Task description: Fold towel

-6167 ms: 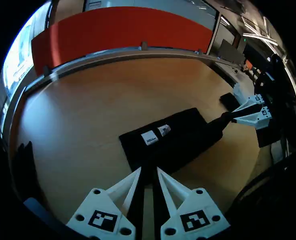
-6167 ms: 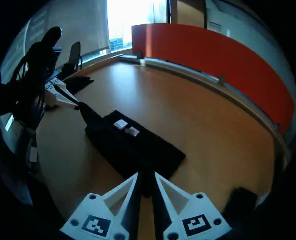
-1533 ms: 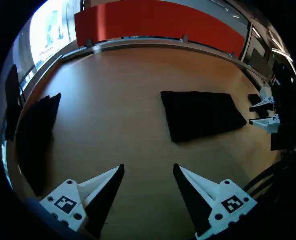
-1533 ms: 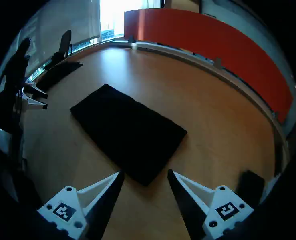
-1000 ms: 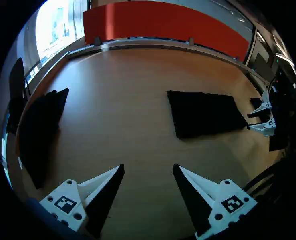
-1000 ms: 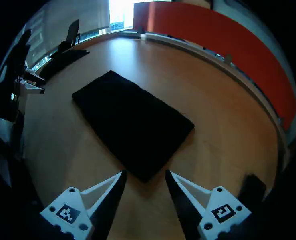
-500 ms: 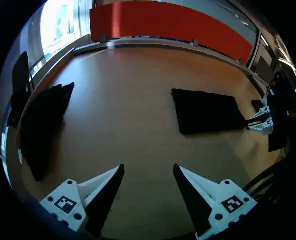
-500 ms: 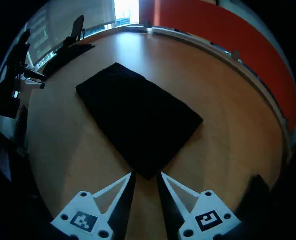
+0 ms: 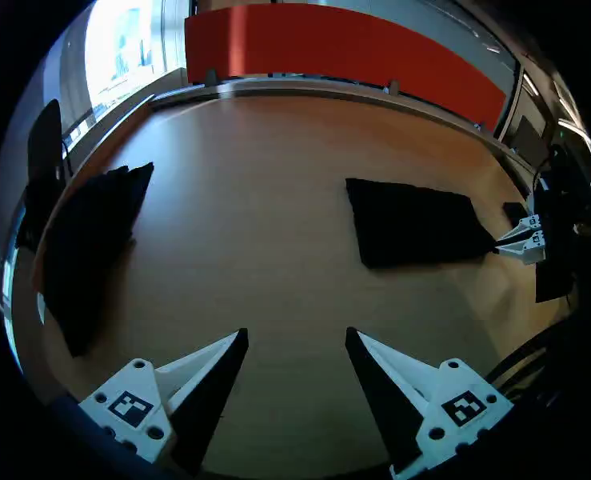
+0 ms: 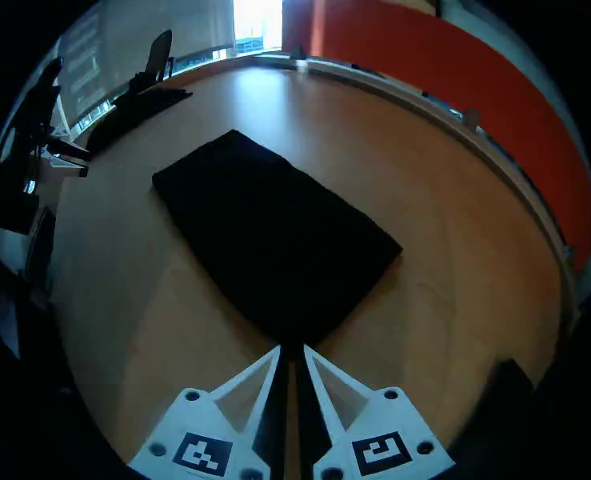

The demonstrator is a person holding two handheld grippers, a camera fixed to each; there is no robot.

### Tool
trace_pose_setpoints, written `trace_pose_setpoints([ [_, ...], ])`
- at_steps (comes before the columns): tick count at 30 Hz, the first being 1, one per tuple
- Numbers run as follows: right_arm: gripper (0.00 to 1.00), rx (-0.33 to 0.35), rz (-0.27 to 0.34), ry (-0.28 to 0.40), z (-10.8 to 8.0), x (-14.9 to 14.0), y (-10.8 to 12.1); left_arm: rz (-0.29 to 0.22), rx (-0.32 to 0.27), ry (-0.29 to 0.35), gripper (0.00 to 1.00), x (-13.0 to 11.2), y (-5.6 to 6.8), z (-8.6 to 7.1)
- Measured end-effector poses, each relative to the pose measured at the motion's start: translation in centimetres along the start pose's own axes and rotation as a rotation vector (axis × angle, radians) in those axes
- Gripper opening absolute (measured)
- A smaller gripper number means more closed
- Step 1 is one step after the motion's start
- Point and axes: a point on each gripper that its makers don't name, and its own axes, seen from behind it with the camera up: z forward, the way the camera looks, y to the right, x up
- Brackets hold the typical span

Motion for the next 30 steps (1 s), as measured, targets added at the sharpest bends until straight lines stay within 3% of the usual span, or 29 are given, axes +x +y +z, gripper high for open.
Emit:
trace_pose_setpoints([
  [15, 0.05, -0.05, 0.037, 0.063, -2.6, 1.9, 1.1, -0.003, -0.009, 0.015, 0.9, 0.3, 0.5, -0.1],
  [30, 0.05, -0.102, 0.009, 0.126, -6.1, 4.9, 2.8, -0.005, -0.019, 0.024, 0.9, 0.7, 1.1, 0.0],
])
